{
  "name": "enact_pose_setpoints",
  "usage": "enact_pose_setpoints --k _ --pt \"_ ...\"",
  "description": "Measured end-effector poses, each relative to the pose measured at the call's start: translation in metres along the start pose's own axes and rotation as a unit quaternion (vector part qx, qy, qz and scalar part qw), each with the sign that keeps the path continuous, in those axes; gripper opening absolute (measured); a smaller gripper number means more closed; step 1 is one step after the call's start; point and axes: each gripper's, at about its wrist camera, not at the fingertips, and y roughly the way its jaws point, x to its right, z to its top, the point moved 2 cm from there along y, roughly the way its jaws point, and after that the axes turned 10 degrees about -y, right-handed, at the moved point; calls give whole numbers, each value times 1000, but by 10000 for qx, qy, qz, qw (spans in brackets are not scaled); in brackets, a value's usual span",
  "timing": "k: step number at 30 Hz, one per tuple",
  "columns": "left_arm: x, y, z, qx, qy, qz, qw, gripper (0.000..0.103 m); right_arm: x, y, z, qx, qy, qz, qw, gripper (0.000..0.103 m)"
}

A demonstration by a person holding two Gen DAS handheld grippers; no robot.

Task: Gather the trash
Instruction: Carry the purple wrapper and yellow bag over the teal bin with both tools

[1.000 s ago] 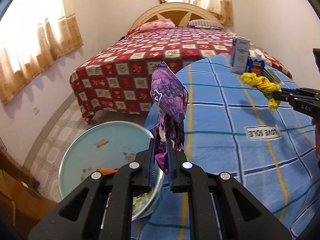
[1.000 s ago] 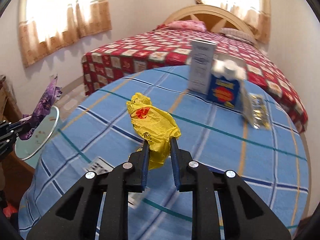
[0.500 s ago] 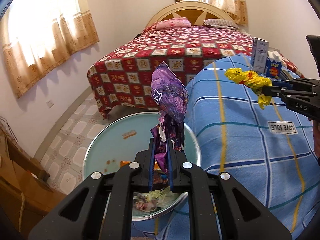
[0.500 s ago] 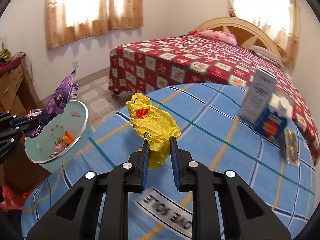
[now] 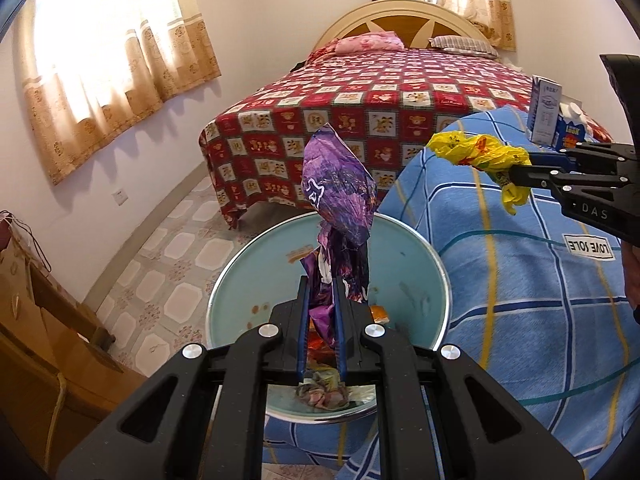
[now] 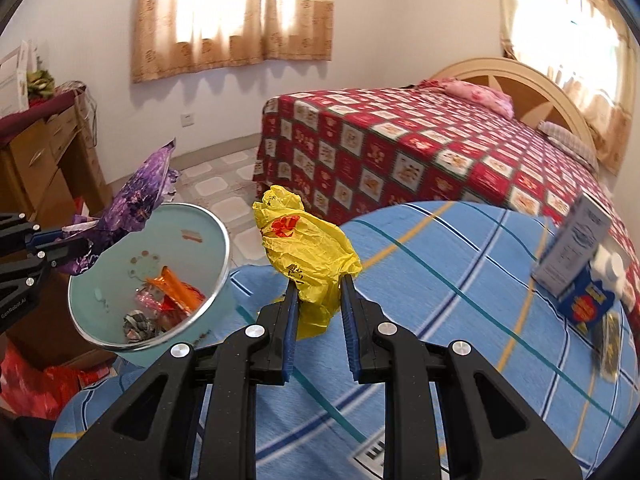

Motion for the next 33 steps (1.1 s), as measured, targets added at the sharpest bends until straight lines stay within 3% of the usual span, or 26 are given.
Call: enact_pose_setpoints --k 33 --pt "-37 -10 -9 36 -215 386 9990 10 -52 27 19 103 -817 423 9957 21"
